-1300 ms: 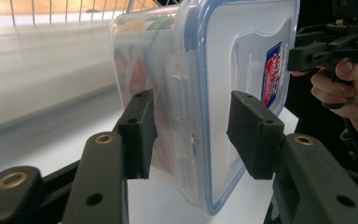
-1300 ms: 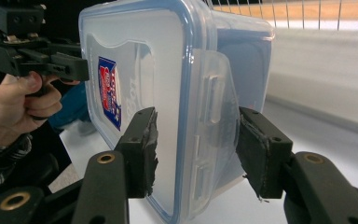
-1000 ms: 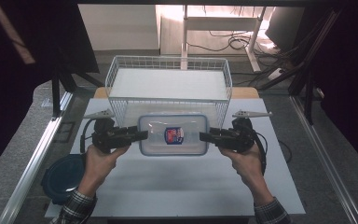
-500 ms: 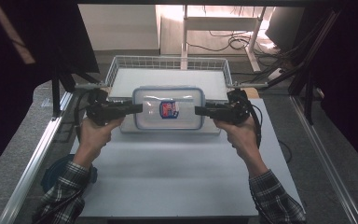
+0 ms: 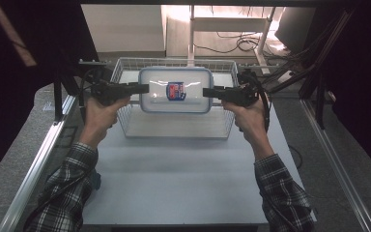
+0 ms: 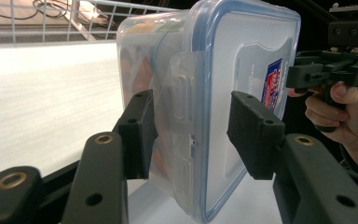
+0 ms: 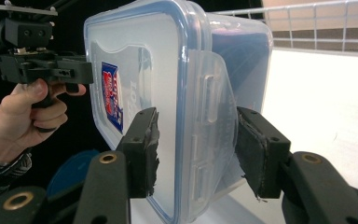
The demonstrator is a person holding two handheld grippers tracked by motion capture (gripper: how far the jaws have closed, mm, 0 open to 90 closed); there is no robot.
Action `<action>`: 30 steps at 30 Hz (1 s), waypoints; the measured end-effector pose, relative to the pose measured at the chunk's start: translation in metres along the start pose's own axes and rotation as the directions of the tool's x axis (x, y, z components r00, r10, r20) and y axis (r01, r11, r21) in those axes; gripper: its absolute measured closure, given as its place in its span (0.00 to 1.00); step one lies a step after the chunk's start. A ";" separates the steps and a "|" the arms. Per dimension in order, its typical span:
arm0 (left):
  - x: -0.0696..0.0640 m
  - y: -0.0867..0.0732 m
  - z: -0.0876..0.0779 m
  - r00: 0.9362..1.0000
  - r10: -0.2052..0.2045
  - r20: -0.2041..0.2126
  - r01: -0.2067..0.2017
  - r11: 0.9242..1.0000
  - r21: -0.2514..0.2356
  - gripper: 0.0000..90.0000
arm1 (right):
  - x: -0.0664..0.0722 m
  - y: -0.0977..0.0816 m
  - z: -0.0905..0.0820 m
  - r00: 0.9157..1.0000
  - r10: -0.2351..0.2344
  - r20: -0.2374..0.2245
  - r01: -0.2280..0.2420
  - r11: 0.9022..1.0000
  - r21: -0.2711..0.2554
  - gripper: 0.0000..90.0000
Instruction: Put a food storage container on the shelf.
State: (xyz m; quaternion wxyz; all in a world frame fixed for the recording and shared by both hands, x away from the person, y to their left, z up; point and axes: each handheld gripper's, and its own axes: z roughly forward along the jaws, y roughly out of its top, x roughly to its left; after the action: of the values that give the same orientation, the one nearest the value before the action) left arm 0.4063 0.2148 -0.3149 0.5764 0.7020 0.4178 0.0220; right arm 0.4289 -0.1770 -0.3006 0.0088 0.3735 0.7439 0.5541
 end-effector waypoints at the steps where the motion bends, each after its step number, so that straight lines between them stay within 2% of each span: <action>1: 0.001 0.002 0.001 1.000 -0.005 -0.001 0.005 1.000 -0.001 0.58 | -0.002 0.002 0.001 1.000 0.004 0.000 -0.004 1.000 -0.001 0.57; 10: 0.012 0.017 0.006 1.000 -0.011 -0.010 0.011 1.000 -0.007 0.58 | -0.012 0.014 0.010 0.999 0.033 0.000 -0.033 0.999 -0.016 0.57; 22: 0.024 0.017 0.013 0.998 -0.051 -0.021 0.051 0.999 -0.002 0.57 | -0.021 0.020 0.023 0.998 0.059 0.019 -0.059 0.998 0.000 0.56; 30: 0.024 0.019 0.015 0.999 -0.029 -0.037 0.029 1.000 0.002 0.56 | -0.024 0.021 0.028 0.997 0.074 0.035 -0.074 0.997 -0.005 0.54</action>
State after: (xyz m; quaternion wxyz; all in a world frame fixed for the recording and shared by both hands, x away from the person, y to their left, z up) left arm 0.4404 0.2183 -0.3149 0.5681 0.6959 0.4386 0.0262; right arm 0.4694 -0.1659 -0.3038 0.0022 0.4106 0.7283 0.5486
